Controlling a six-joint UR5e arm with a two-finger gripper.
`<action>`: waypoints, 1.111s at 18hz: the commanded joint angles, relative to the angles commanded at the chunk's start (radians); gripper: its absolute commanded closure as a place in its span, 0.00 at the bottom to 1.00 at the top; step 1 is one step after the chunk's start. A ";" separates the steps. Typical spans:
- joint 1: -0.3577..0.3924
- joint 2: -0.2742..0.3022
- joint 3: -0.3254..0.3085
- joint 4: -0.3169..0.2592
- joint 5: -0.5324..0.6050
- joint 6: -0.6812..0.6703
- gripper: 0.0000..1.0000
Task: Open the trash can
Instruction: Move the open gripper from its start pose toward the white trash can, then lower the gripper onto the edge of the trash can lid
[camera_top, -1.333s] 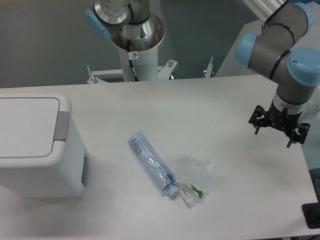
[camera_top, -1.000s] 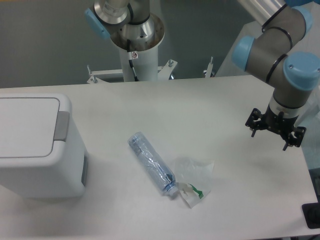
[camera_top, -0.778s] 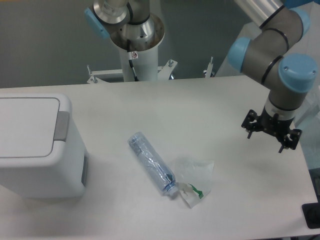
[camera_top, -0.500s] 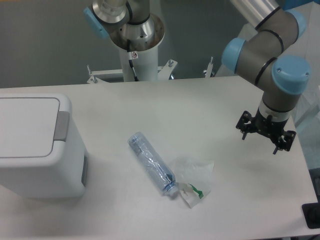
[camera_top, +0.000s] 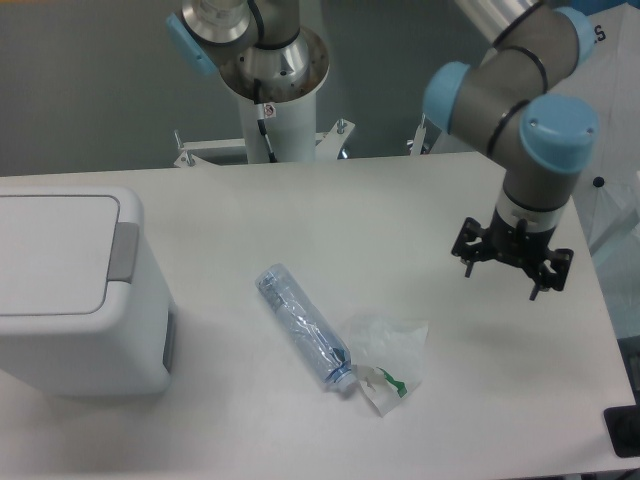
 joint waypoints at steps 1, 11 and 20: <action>-0.008 0.017 0.005 -0.046 -0.002 -0.002 0.00; -0.080 0.120 0.009 -0.163 -0.236 -0.251 0.00; -0.236 0.160 0.020 -0.157 -0.314 -0.575 0.00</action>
